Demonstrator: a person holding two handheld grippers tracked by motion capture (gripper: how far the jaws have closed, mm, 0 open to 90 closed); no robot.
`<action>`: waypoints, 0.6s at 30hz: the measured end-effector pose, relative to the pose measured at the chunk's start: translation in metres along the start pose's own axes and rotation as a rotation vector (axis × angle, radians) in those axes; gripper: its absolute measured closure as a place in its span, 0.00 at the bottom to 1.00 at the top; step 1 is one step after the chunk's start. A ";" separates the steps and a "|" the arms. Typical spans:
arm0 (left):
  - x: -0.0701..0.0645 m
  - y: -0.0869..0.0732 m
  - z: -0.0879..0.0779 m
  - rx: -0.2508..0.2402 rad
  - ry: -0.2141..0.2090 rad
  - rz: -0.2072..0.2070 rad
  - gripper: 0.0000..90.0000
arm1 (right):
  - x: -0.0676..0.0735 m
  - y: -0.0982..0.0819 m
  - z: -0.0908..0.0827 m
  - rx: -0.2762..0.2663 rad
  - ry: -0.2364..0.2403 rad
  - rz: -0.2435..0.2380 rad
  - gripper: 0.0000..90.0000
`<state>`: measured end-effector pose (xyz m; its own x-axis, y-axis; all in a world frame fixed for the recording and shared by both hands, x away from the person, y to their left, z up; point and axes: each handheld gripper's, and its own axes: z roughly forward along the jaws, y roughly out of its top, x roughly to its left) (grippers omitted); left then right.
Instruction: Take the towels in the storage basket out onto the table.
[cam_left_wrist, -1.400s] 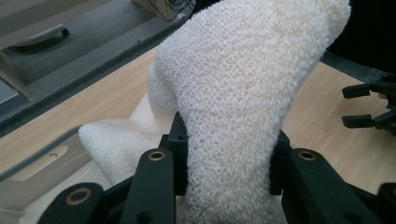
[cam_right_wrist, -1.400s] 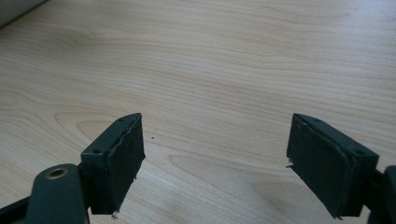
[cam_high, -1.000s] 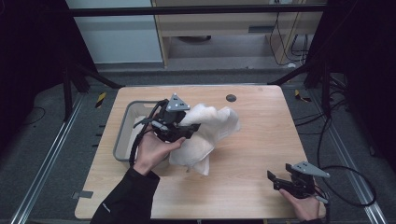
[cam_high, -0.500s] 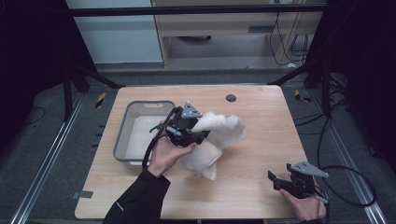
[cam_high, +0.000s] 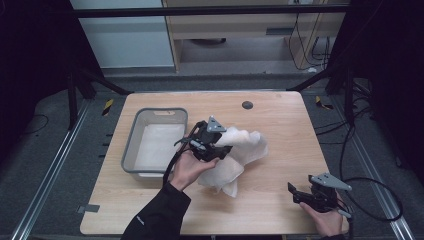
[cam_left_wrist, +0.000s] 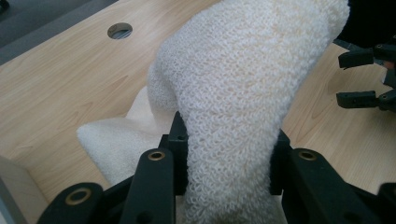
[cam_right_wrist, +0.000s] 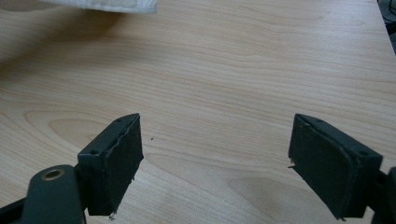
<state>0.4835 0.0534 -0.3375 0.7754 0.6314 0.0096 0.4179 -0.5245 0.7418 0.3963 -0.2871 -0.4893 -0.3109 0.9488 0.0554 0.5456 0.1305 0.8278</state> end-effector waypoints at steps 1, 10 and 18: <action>-0.001 -0.001 0.004 0.005 -0.001 0.000 0.72 | -0.001 0.000 0.000 -0.005 -0.003 -0.010 0.19; -0.005 -0.009 0.022 0.029 -0.007 0.003 0.72 | -0.001 0.000 0.000 -0.007 -0.005 -0.013 0.19; -0.006 -0.019 0.034 0.019 -0.014 -0.002 0.72 | -0.001 0.000 0.000 -0.006 -0.005 -0.015 0.19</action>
<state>0.4875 0.0402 -0.3745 0.7812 0.6243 -0.0011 0.4280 -0.5343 0.7289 0.3962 -0.2878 -0.4895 -0.3149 0.9483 0.0402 0.5362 0.1427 0.8320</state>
